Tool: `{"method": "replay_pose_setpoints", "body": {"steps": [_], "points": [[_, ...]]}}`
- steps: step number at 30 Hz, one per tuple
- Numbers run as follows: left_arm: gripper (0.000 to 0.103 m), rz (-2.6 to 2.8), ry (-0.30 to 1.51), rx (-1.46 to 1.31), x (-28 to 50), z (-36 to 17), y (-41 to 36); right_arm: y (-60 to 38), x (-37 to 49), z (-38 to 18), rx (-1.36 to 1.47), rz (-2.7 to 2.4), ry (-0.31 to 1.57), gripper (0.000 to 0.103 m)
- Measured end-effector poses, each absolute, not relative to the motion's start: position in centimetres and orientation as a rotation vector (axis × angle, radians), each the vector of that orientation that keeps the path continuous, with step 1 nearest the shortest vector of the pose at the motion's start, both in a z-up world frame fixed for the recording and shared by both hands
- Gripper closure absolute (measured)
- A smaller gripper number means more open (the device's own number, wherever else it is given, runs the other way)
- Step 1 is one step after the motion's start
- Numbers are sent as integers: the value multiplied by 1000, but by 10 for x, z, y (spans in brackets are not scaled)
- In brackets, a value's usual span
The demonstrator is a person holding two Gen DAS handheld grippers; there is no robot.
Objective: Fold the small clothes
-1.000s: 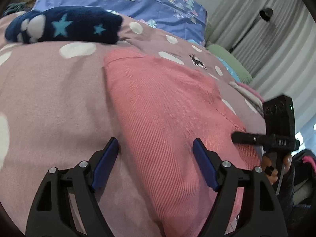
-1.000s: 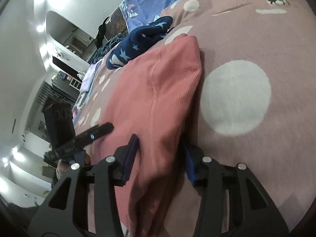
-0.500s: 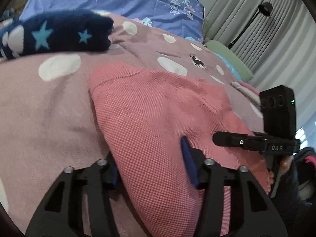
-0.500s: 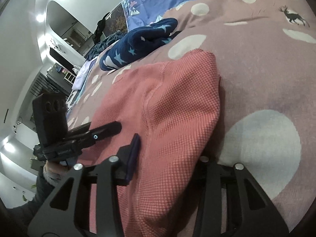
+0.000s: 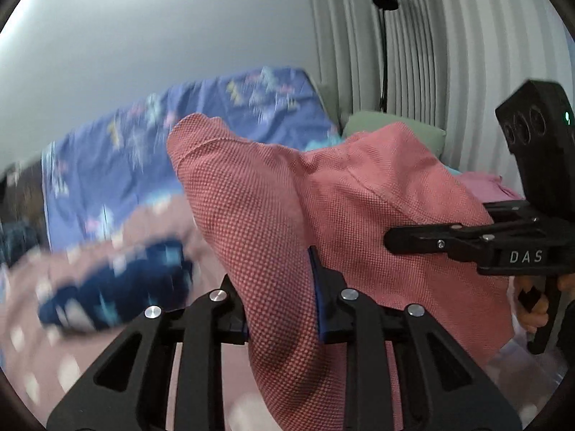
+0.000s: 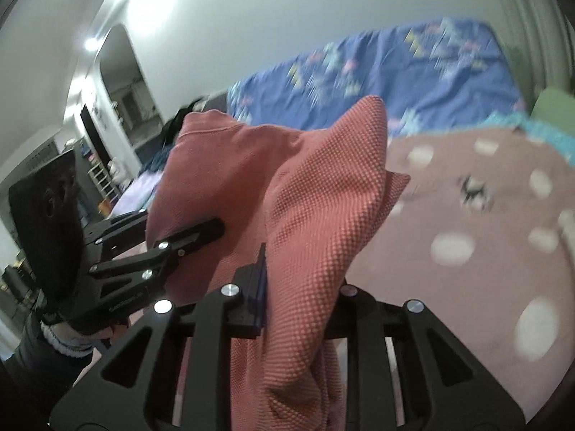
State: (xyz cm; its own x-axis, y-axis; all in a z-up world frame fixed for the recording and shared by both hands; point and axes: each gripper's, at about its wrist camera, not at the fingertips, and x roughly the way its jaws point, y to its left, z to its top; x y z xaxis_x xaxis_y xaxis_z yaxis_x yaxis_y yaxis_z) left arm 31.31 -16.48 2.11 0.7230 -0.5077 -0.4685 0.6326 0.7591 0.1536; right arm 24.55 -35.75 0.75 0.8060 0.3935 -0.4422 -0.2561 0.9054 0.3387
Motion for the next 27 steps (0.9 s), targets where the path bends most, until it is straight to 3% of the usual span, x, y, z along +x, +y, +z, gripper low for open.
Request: {"method": "replay_pose_setpoints", "body": {"steps": [7, 14, 17, 18, 19, 20, 21, 23, 25, 27], "points": [[75, -548, 347, 483, 395, 37, -249, -404, 327, 19, 258, 200, 431, 82], [75, -451, 292, 657, 456, 0, -298, -447, 413, -22, 348, 140, 444, 82], [70, -422, 285, 665, 483, -22, -306, -452, 442, -39, 340, 115, 449, 81], [58, -404, 281, 669, 491, -30, -308, -451, 448, -45, 329, 102, 450, 79], [40, -349, 285, 685, 504, -47, -310, -453, 457, -57, 319, 35, 474, 66], [33, -311, 299, 698, 513, -57, -310, -456, 461, -68, 315, -11, 481, 39], [31, -280, 330, 712, 521, -71, -308, -461, 461, -83, 320, -73, 494, 29], [31, -281, 464, 717, 538, -108, -298, -484, 465, -126, 445, -107, 600, 28], [31, -315, 618, 688, 549, -143, -282, -512, 469, -159, 686, -112, 724, 41], [33, -347, 628, 631, 547, -139, -273, -522, 468, -163, 759, -115, 734, 40]]}}
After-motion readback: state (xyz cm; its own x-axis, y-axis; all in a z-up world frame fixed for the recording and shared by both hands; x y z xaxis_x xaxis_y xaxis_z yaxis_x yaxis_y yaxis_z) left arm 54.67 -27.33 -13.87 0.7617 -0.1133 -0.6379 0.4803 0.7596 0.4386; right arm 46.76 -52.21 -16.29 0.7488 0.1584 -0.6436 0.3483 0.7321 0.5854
